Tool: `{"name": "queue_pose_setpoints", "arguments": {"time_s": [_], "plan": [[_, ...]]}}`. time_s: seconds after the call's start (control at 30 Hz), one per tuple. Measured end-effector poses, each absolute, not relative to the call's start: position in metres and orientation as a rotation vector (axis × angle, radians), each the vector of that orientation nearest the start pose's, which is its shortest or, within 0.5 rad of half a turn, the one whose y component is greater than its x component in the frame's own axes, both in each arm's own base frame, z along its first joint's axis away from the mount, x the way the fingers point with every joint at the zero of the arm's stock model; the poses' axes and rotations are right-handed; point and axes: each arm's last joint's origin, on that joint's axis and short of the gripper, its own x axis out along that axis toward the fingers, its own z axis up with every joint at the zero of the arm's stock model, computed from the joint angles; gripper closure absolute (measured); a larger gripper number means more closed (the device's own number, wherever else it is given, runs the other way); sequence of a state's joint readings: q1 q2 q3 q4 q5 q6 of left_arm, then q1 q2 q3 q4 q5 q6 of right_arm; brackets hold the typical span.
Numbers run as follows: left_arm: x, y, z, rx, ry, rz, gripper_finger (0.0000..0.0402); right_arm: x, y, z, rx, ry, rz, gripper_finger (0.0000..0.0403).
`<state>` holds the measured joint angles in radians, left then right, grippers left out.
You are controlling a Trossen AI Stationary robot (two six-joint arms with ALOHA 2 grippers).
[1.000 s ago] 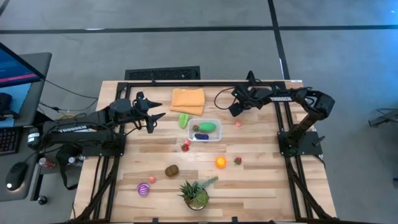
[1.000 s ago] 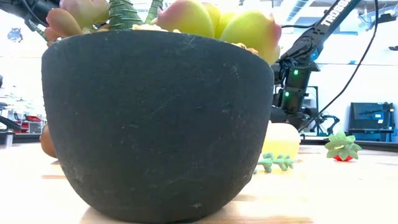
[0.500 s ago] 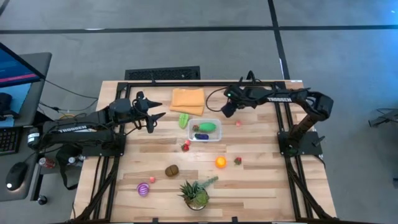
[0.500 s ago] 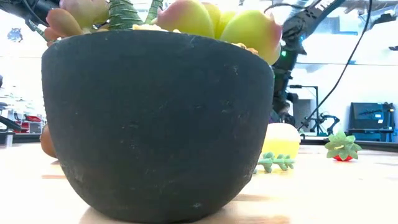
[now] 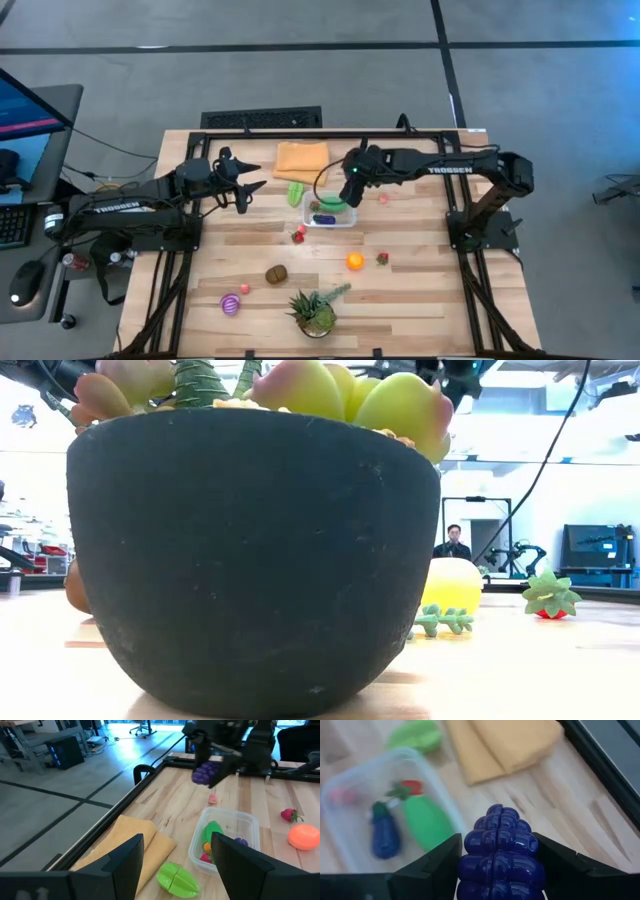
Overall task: Pick and placing Produce into tupperware
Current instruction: Put the violet grape into the transparent container
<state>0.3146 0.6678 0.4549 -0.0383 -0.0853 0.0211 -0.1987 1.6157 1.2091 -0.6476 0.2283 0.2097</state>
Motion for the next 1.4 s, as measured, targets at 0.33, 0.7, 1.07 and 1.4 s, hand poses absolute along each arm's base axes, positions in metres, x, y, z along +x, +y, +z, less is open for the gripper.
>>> {"name": "queue_pose_setpoints", "arguments": {"time_s": [0.33, 0.7, 1.07, 1.4], "plan": [[0.15, 0.051, 0.25, -0.019, 0.253, 0.396, 0.0178, 0.328, -0.025, 0.244, 0.088, 1.017, -0.365, 0.0182], [0.15, 0.051, 0.25, -0.033, 0.251, 0.395, 0.0178, 0.343, -0.008, 0.237, 0.038, 0.951, -0.299, 0.018], [0.15, 0.05, 0.249, -0.037, 0.254, 0.37, 0.0178, 0.357, -0.01, 0.193, 0.006, 1.09, -0.297, 0.018], [0.15, 0.05, 0.249, -0.036, 0.254, 0.37, 0.0178, 0.36, -0.014, 0.182, -0.015, 1.124, -0.293, 0.0177]]}}
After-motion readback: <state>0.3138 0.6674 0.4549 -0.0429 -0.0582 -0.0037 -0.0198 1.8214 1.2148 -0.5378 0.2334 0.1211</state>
